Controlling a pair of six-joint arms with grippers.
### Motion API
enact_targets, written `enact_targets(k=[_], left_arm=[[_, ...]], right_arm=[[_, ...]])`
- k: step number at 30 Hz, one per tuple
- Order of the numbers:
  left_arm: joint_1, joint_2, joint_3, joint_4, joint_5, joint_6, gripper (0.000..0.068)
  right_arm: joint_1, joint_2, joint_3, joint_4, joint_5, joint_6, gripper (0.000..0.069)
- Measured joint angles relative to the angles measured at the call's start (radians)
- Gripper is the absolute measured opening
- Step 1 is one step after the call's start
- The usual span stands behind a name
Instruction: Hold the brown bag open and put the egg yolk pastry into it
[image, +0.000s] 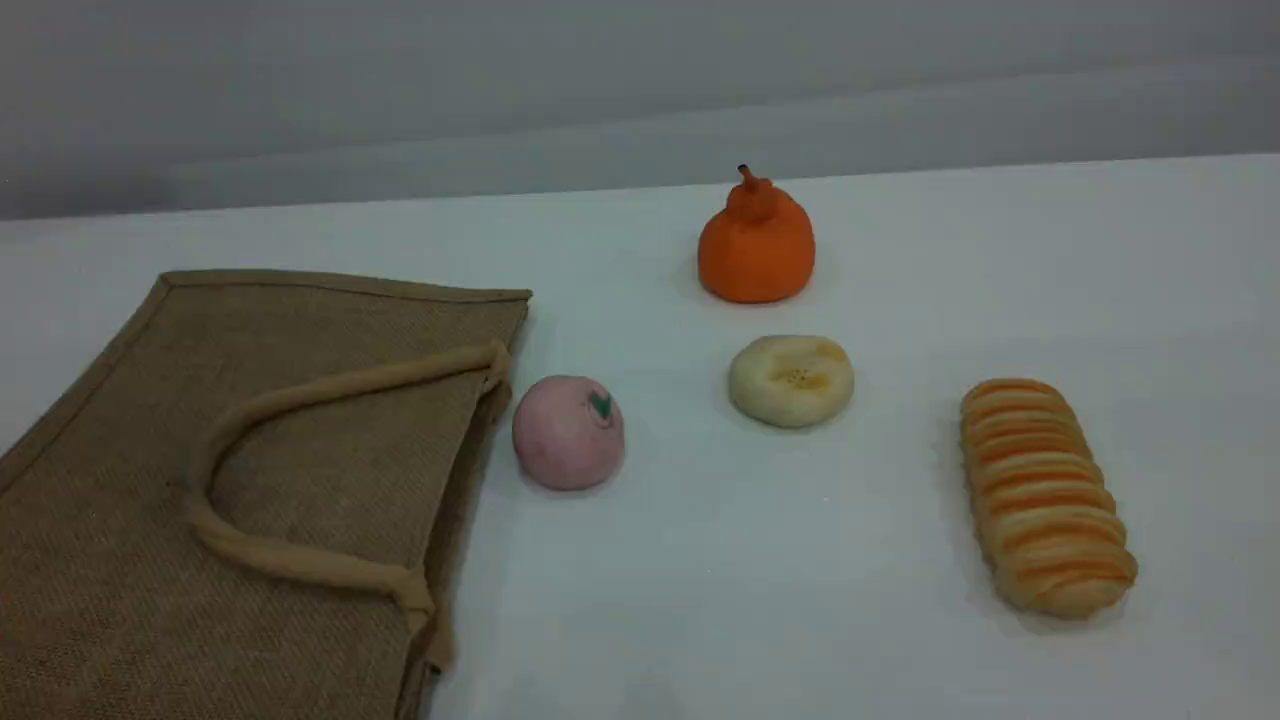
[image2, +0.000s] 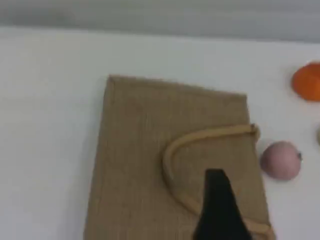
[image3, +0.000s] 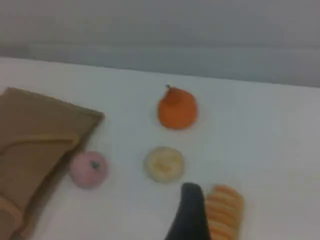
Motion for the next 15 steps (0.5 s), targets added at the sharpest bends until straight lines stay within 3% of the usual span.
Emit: enact_targets(k=[15], left_arm=[[0.000,0.641,0.000,-0.001,-0.256,-0.058,0.0416]], right_arm=[[0.000,0.483,0.000,0.655,-0.088,-0.520,0.0531]])
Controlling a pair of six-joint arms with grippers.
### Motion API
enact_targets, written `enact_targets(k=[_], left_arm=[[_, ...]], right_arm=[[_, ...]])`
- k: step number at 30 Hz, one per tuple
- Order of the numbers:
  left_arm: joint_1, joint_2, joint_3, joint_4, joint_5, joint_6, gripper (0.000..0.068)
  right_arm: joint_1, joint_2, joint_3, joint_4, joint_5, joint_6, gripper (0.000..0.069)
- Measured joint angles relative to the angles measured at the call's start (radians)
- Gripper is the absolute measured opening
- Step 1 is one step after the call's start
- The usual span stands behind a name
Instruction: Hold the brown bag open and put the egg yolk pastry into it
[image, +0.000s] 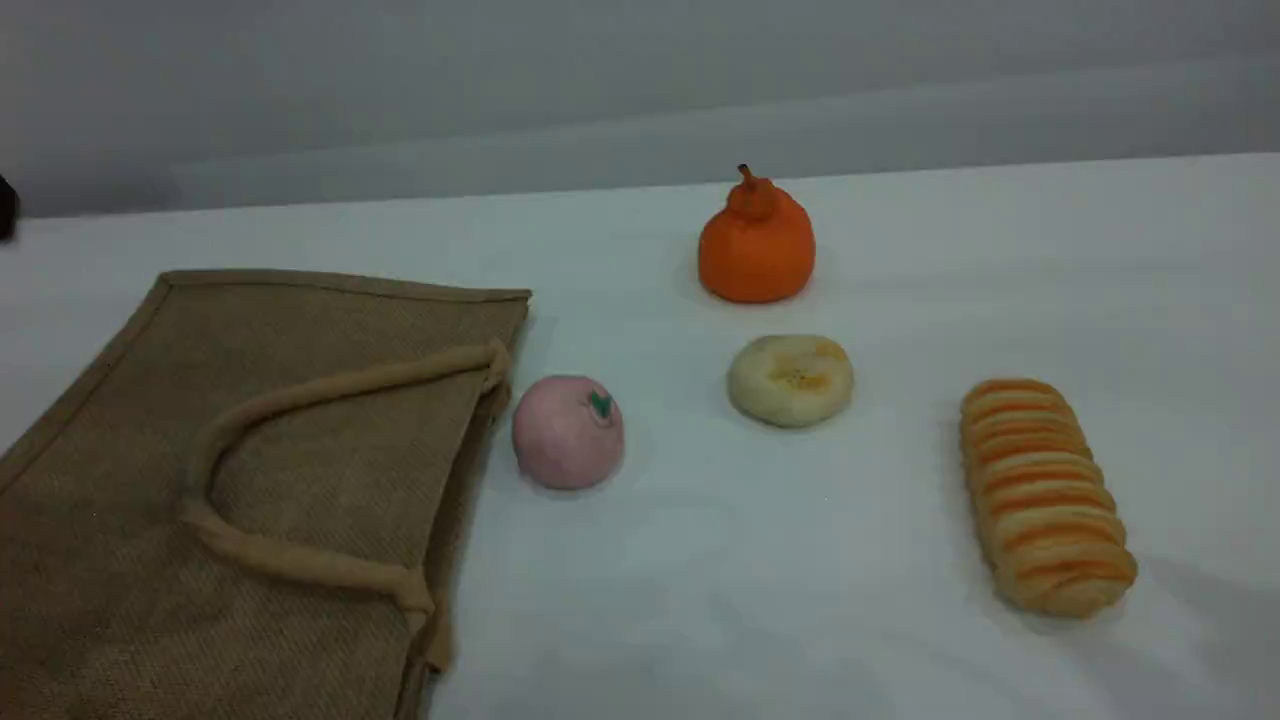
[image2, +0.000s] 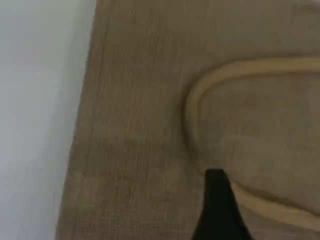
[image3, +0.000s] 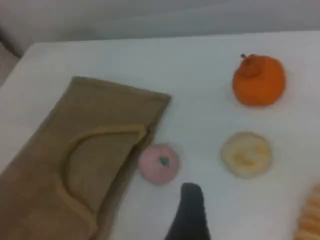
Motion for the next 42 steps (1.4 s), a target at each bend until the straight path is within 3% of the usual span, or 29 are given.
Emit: enact_targets(k=[4,14,18,33,42], left_arm=[[0.000,0.123,-0.027,0.000,-0.045,-0.003,0.0416],[0.000,0.389,-0.197,0.000,0.000,-0.023,0.0416],[0.000,0.491,-0.242,0.000,0.036,-0.023,0.0416],[0.000,0.659,-0.251,0.000,-0.070,-0.076,0.0405],[0.000,0.723,-0.305,0.000,-0.072,-0.076,0.0405]], right_arm=[[0.000,0.091,0.000,0.130,0.000,-0.112,0.0531],[0.000,0.215,0.000,0.317,0.019,-0.297,0.0531],[0.000,0.228,0.000,0.321,0.018,-0.314,0.0531],[0.000,0.230,0.000,0.333,0.007,-0.322,0.0531],[0.000,0.230,0.000,0.333,0.006,-0.322,0.0531]])
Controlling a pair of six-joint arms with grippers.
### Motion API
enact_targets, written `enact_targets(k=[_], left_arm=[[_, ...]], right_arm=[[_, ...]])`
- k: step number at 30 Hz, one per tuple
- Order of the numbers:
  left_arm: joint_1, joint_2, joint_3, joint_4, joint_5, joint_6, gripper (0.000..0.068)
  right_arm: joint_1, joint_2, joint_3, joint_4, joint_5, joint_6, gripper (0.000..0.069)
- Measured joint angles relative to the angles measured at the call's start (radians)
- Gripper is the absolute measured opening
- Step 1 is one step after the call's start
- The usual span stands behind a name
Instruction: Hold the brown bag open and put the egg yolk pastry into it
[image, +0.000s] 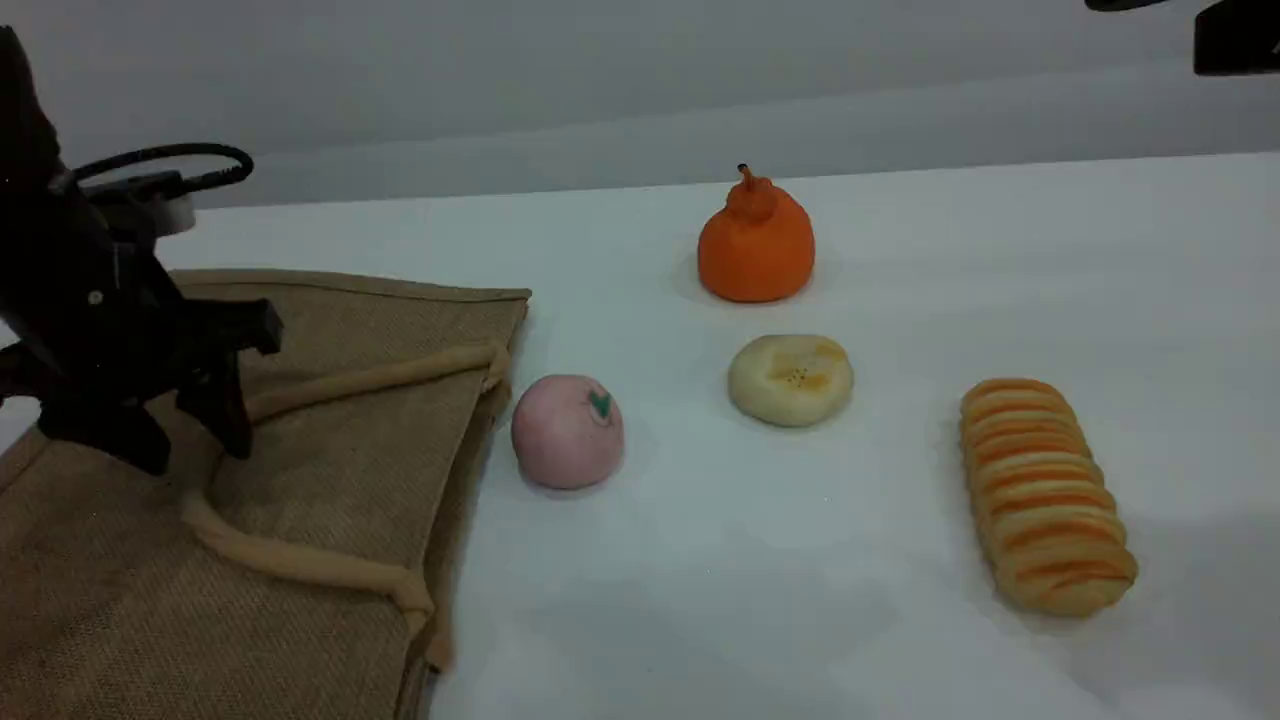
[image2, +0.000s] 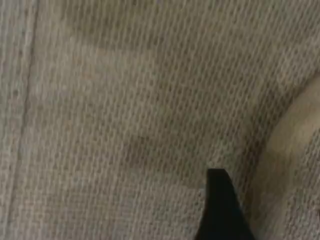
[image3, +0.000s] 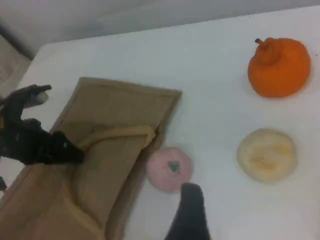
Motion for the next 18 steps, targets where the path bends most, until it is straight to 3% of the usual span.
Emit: enact_targets(k=[14,18], left_arm=[[0.000,0.082,-0.047,0.000,0.022,0.000,0.0405],[0.000,0.086,-0.047,-0.001,0.022,0.000,0.0377]], right_arm=[[0.000,0.000,0.000,0.000,-0.010,0.000,0.0531],[0.000,0.000,0.000,0.000,-0.015,0.000,0.0531]])
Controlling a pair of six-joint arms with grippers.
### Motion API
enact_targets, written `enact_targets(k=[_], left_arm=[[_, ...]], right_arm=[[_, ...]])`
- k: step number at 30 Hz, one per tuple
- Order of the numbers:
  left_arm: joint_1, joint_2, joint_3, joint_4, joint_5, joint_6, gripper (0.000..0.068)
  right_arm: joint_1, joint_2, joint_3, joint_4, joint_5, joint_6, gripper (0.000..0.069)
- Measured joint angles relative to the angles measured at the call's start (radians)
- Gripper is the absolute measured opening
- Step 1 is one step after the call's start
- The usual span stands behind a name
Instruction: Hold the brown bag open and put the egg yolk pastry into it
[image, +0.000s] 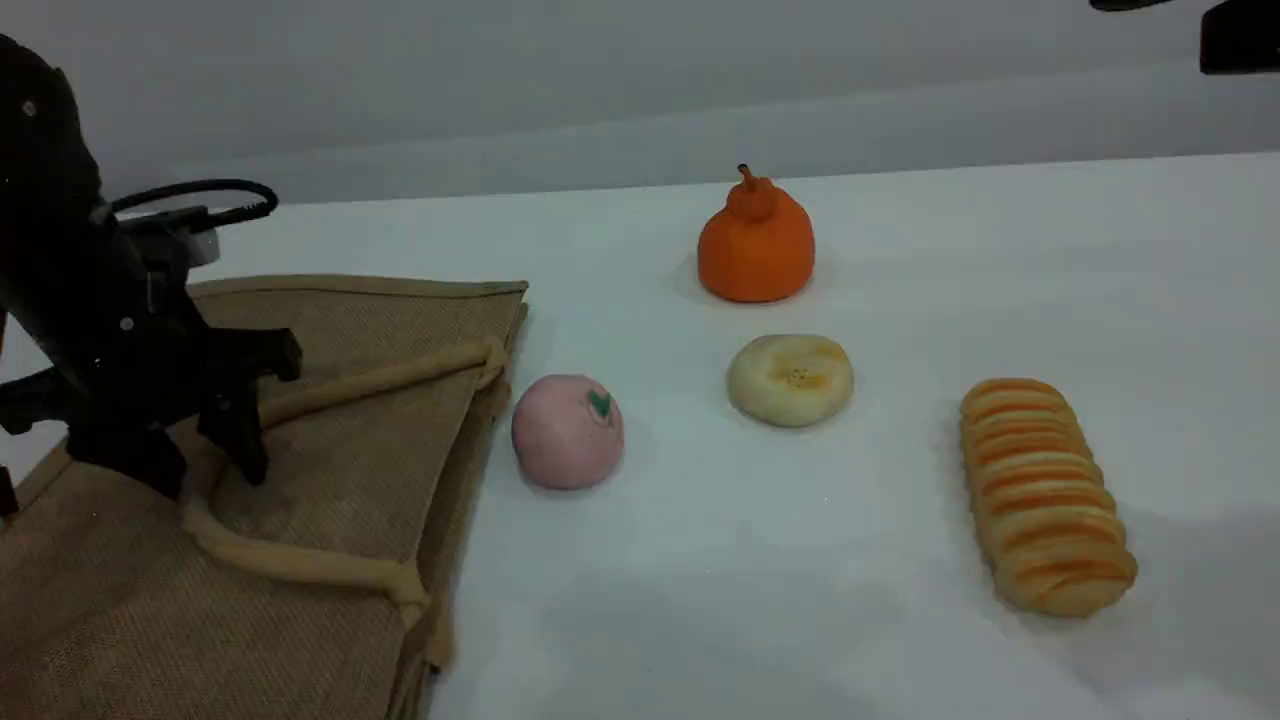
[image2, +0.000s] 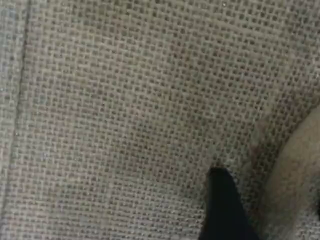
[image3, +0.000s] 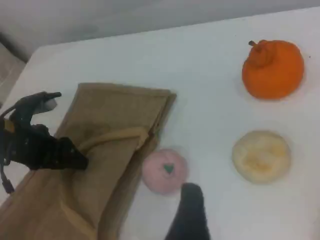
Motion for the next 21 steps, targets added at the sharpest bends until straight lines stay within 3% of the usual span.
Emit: enact_targets(k=[3,8,9,16,21], left_arm=[[0.000,0.001,0.000,-0.006,0.000,-0.003,0.0308],[-0.001,0.001,0.000,-0.006,0.001,-0.025,0.0101],[-0.001,0.001,0.000,-0.005,0.002,-0.025,0.0087],[-0.001,-0.020,-0.061,0.001,0.113,-0.018,0.0088],[-0.001,-0.095,-0.181,-0.018,0.248,0.059,0.0088]], right_arm=[[0.000,0.000,0.000,0.000,0.000,0.000,0.0531],[0.000,0.000,0.000,0.000,0.000,0.000,0.0531],[0.000,0.000,0.000,0.000,0.000,0.000,0.0531],[0.000,0.000,0.000,0.011,0.000,0.000,0.0531],[0.000,0.000,0.000,0.030,0.000,-0.018,0.0531]])
